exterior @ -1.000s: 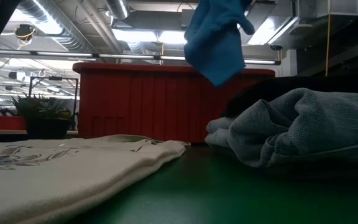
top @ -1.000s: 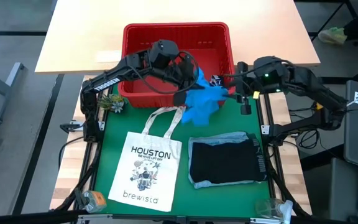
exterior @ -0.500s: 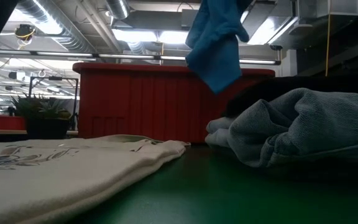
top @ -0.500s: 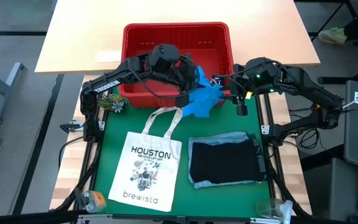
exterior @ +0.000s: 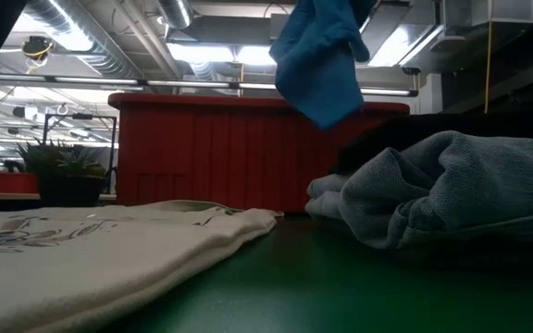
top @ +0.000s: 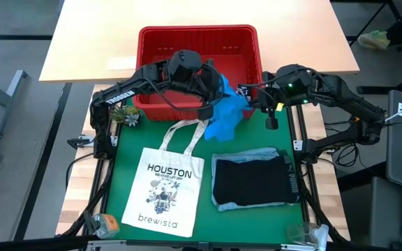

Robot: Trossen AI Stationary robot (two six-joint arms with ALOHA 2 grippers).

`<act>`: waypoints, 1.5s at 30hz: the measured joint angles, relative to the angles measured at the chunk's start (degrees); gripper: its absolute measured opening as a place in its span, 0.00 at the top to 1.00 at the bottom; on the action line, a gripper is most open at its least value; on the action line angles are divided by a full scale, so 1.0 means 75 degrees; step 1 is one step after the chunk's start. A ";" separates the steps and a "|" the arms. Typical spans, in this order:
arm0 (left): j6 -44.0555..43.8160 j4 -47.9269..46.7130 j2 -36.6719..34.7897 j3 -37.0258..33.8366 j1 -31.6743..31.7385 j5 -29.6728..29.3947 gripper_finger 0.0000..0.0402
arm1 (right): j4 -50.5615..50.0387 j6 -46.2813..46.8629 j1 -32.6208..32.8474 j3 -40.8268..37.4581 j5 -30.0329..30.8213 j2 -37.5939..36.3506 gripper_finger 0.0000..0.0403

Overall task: Fold Laundry from Bin
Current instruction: Fold the blue short

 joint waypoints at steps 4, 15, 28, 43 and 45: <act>0.0004 -0.0001 0.0000 0.0000 0.0003 -0.0490 0.88 | -0.0102 -0.0219 -0.0002 0.0000 0.0290 -0.0141 0.96; -0.0007 -0.0157 0.0000 0.0000 0.0000 -0.0814 0.63 | -0.0724 -0.0541 0.0001 0.0000 0.1015 -0.0753 0.99; -0.0267 -0.1654 0.0000 0.0000 -0.0003 -0.0730 0.66 | -0.0807 -0.0543 -0.0002 0.0000 0.1224 -0.1048 0.99; -0.1083 -0.1253 0.0009 -0.1564 -0.0009 -0.0729 0.69 | -0.0804 -0.0546 -0.0002 0.0000 0.1215 -0.1047 0.98; -0.1089 -0.1035 0.0009 -0.1912 -0.0034 -0.0731 0.67 | -0.0801 -0.0549 -0.0002 0.0000 0.1215 -0.1047 0.99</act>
